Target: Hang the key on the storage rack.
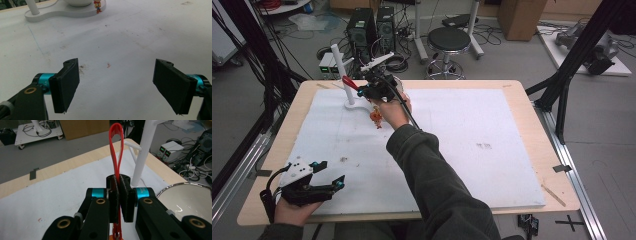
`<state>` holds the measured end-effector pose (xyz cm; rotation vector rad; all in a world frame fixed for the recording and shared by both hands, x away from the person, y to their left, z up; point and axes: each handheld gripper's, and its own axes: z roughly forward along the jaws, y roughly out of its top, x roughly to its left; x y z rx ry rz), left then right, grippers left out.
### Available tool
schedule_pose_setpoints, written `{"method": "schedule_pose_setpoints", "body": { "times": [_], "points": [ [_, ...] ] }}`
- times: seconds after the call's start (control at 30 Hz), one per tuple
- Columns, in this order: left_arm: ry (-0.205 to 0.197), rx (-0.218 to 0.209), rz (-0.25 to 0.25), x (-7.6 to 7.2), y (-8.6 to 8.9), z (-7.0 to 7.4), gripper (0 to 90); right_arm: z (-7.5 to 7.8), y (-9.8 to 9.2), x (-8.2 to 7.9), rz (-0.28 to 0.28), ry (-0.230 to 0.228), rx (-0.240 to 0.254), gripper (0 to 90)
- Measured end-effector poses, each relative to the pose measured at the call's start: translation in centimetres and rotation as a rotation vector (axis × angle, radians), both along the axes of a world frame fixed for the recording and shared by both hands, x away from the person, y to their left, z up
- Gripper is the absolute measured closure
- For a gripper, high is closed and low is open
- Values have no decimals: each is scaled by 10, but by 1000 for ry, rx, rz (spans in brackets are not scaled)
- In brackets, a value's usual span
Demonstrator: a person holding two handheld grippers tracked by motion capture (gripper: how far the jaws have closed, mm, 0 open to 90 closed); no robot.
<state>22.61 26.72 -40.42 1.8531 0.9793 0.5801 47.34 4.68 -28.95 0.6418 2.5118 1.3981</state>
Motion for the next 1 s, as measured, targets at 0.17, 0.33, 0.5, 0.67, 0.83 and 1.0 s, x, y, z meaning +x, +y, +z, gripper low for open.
{"method": "schedule_pose_setpoints", "body": {
  "times": [0.17, 0.33, 0.5, 0.67, 0.83, 1.0],
  "points": [
    [0, -2, 1, 0, -1, 0, 218, -2, 7, 4, -4, 3, 0, 868],
    [2, -6, 3, 0, 0, 0, 218, -1, 17, 7, -4, -9, -1, 868],
    [2, -3, 2, 0, 0, 0, 217, -4, 25, 11, -16, -11, -9, 868],
    [5, -3, 2, 0, -1, 0, 217, -7, 32, 19, -31, -7, -16, 868],
    [4, -1, 4, 0, -1, 0, 217, -11, 38, 23, -36, -2, -33, 868],
    [5, -2, 7, -1, 0, -1, 217, -10, 46, 25, -43, -7, -42, 868]
  ]
}}
